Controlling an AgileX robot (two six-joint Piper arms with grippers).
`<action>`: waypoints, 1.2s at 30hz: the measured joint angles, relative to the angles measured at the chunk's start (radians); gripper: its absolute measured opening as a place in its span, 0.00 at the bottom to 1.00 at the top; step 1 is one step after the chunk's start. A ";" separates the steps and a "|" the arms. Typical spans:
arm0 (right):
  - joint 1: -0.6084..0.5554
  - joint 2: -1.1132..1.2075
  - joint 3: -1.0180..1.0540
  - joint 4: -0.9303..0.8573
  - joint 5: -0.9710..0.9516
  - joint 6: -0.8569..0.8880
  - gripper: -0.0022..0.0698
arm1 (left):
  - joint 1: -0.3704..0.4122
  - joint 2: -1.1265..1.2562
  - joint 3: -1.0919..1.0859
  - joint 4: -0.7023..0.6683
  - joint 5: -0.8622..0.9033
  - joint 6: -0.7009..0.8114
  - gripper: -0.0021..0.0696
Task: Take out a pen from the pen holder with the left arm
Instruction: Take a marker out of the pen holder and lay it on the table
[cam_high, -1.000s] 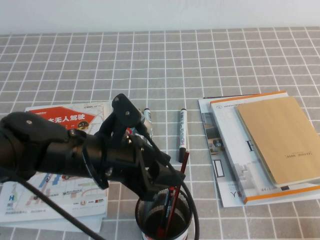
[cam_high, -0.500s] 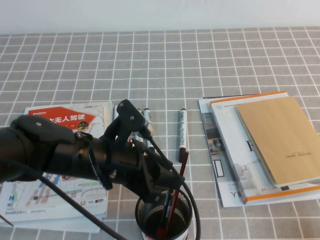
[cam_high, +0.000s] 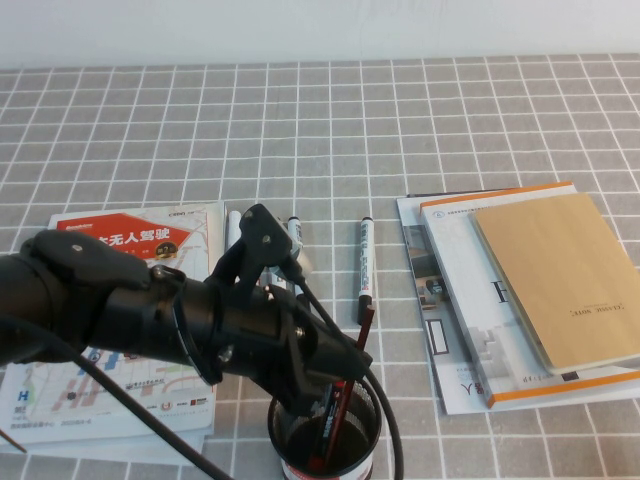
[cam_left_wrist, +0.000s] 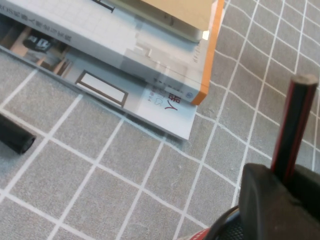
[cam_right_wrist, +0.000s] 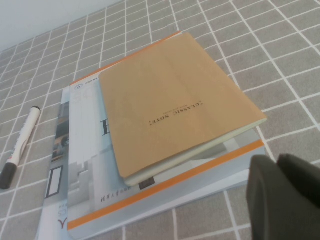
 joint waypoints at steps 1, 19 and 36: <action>0.000 0.000 0.000 0.000 0.000 0.000 0.01 | 0.000 0.000 0.000 0.000 0.002 0.000 0.08; 0.000 0.000 0.000 0.000 0.000 0.000 0.01 | 0.000 0.000 0.000 -0.001 -0.007 0.000 0.17; 0.000 0.000 0.000 0.000 0.000 0.000 0.01 | 0.000 0.000 -0.109 -0.080 -0.033 0.039 0.47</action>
